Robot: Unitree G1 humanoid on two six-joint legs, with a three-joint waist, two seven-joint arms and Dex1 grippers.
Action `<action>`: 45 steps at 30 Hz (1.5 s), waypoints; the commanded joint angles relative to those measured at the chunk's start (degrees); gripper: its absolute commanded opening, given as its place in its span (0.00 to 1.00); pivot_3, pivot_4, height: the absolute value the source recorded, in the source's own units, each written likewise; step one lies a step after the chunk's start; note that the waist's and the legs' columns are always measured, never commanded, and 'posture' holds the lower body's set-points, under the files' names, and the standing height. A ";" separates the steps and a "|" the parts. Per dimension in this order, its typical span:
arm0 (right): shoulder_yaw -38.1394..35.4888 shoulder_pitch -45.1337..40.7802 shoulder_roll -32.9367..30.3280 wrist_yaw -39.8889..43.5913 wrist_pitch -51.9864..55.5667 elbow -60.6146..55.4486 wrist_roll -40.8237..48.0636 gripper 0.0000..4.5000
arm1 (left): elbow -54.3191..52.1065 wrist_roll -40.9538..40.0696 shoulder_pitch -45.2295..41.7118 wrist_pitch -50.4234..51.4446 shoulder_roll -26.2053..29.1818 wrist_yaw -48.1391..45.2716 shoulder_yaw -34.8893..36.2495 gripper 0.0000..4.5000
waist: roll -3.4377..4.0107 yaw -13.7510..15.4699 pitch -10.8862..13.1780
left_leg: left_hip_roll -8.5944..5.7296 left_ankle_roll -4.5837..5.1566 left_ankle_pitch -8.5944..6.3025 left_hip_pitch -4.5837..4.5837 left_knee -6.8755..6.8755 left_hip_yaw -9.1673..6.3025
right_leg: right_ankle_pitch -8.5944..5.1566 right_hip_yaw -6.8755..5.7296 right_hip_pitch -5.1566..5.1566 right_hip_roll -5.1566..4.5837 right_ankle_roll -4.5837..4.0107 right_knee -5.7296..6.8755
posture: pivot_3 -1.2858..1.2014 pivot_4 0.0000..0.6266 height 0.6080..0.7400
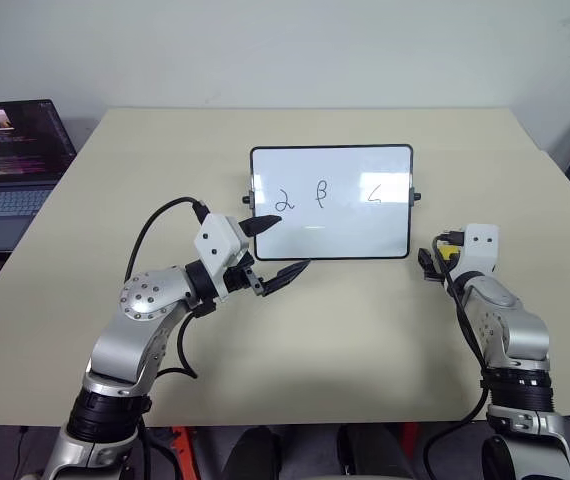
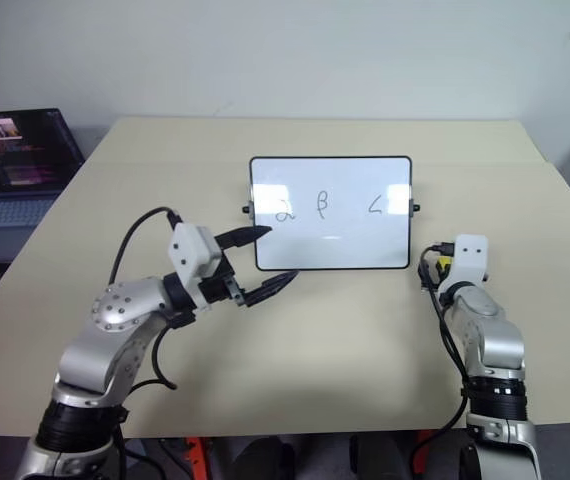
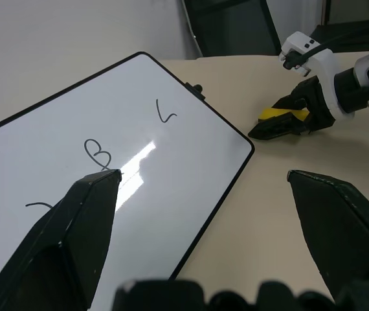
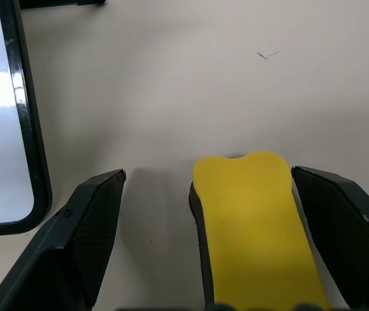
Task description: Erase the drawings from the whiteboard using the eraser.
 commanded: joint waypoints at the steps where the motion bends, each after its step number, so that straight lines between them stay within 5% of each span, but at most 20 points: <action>1: -1.08 -1.03 -0.68 -0.30 -1.53 -0.59 -0.54 1.00 | -0.36 -0.56 -1.66 -1.03 -0.06 -0.60 0.52 1.00 | 0.00 0.00 0.00 | 0.00 0.00 0.00 0.00 0.00 0.00 | 0.00 0.00 0.00 0.00 0.00 0.00 | 0.52 0.24 1.00; 45: -5.69 0.23 1.55 -4.24 4.71 -7.47 0.98 1.00 | -0.65 -0.48 -1.25 -1.05 0.02 -1.60 0.32 1.00 | 0.00 -0.03 0.00 | 0.00 0.00 0.00 0.00 0.00 0.01 | 0.00 0.01 0.00 0.00 0.00 0.01 | 0.52 0.24 1.00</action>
